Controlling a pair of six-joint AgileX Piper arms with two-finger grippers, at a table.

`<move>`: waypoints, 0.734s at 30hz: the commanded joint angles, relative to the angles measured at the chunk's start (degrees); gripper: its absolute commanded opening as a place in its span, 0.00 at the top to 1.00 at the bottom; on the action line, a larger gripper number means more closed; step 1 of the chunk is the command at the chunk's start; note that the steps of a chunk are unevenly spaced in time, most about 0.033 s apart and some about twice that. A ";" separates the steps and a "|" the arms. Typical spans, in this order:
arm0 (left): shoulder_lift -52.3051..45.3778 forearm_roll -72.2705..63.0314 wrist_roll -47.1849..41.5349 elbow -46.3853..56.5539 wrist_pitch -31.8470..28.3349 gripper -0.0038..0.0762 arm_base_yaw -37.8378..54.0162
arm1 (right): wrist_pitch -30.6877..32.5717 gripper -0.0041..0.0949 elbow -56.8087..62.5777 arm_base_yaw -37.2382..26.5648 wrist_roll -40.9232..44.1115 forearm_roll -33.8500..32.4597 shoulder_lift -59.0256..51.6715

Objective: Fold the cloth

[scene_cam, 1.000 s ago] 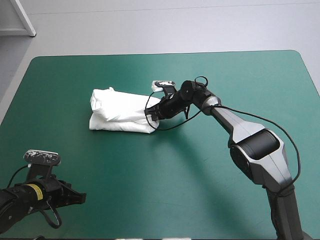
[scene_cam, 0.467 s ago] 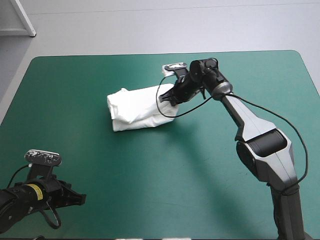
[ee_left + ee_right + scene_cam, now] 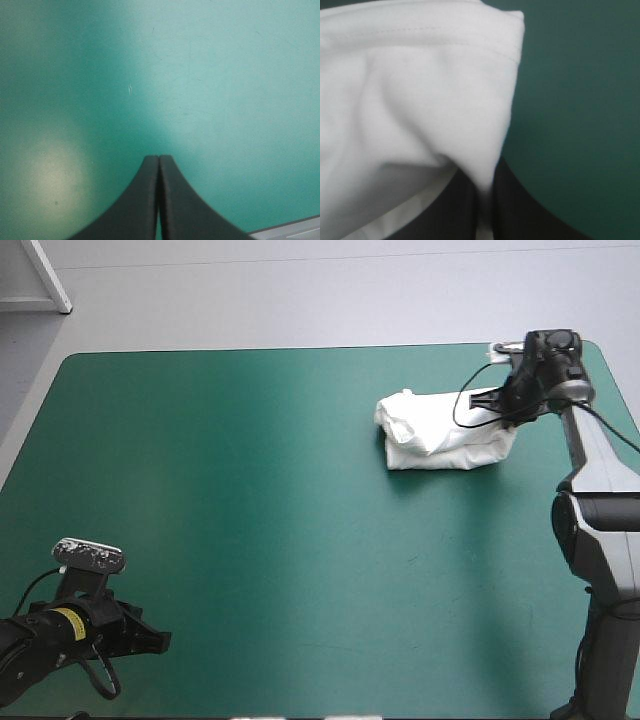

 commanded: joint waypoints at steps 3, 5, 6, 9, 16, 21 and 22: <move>0.10 0.23 0.13 -1.45 1.86 0.96 -0.15 | 0.63 0.98 0.78 -7.69 0.37 -1.96 -4.63; 0.10 0.23 0.24 -1.45 1.86 0.96 -0.15 | 0.63 0.96 1.98 -9.63 1.87 -1.27 -4.63; 0.10 0.23 0.24 -1.45 1.86 0.96 -0.15 | 0.63 0.91 2.30 -10.39 3.36 -0.73 -4.63; 0.10 0.23 0.82 -1.45 1.74 0.96 -0.15 | 0.63 0.61 2.66 -12.38 1.68 4.93 -4.78; 0.10 2.69 0.99 -1.45 1.06 0.96 -0.15 | 0.63 0.02 3.31 -13.28 -0.26 12.32 -11.17; -0.03 5.53 0.99 -1.45 -3.68 0.96 -0.15 | 0.63 0.28 7.63 -12.93 -1.45 12.09 -21.08; -0.27 5.79 0.99 -1.45 -5.51 0.96 -0.15 | 0.63 0.40 9.61 -12.93 -2.08 12.23 -23.07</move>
